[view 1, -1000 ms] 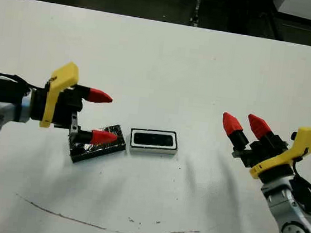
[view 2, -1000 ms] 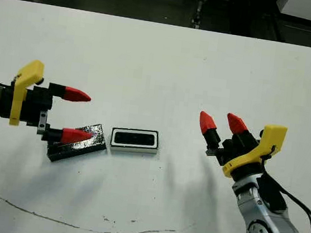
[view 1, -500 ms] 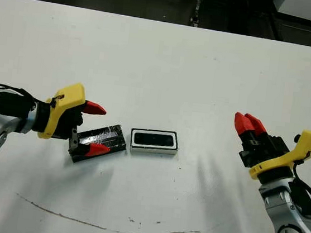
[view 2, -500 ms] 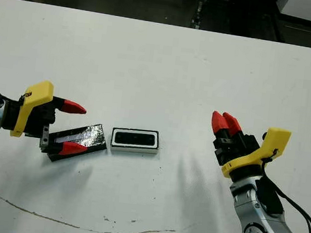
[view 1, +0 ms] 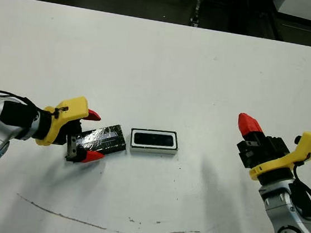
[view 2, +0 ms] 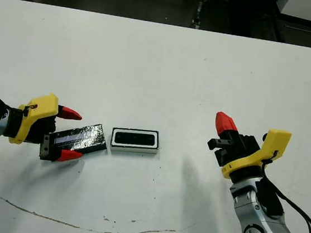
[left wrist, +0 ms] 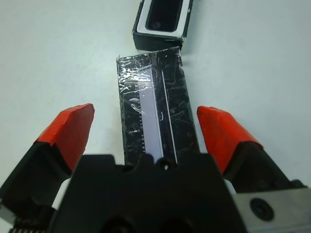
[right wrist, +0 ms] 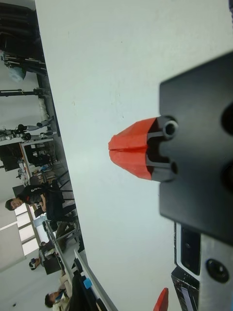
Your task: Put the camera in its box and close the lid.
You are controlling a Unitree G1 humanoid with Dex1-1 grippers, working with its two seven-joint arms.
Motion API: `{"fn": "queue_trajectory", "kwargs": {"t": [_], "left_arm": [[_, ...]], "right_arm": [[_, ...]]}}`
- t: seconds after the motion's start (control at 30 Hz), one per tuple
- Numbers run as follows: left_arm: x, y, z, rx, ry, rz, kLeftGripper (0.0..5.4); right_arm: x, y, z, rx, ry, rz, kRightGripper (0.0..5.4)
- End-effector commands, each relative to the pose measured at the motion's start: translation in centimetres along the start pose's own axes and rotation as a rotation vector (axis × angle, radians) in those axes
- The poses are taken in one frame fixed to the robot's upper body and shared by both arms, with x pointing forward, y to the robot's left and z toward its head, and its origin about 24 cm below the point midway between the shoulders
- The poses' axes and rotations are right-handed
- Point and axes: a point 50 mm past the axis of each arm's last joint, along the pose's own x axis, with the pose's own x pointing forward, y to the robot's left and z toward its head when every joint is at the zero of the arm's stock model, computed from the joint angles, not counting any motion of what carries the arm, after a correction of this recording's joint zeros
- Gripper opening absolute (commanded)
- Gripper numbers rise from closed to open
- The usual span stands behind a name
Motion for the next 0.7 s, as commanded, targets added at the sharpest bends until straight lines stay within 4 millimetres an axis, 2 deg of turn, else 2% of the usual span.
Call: {"fn": "queue_trajectory", "kwargs": {"t": [0.03, 0.33, 0.5, 0.7], "left_arm": [[0.1, -0.5, -0.7, 0.003, 0.057, -0.025, 5.40], [0.3, -0.5, -1.0, -0.016, 0.124, -0.027, 5.40], [0.4, -0.4, -1.7, -0.085, 0.158, -0.002, 5.40], [0.5, -0.6, -1.9, -0.126, 0.149, 0.007, 4.79]], "right_arm": [[-0.3, -0.3, 0.0, -0.008, 0.004, -0.008, 0.01], [-0.3, -0.3, 0.0, -0.016, 0.003, -0.010, 0.01], [-0.4, -0.3, -0.1, -0.016, 0.008, -0.011, 0.01], [-0.4, -0.3, -0.1, -0.011, 0.006, -0.011, 0.00]]}}
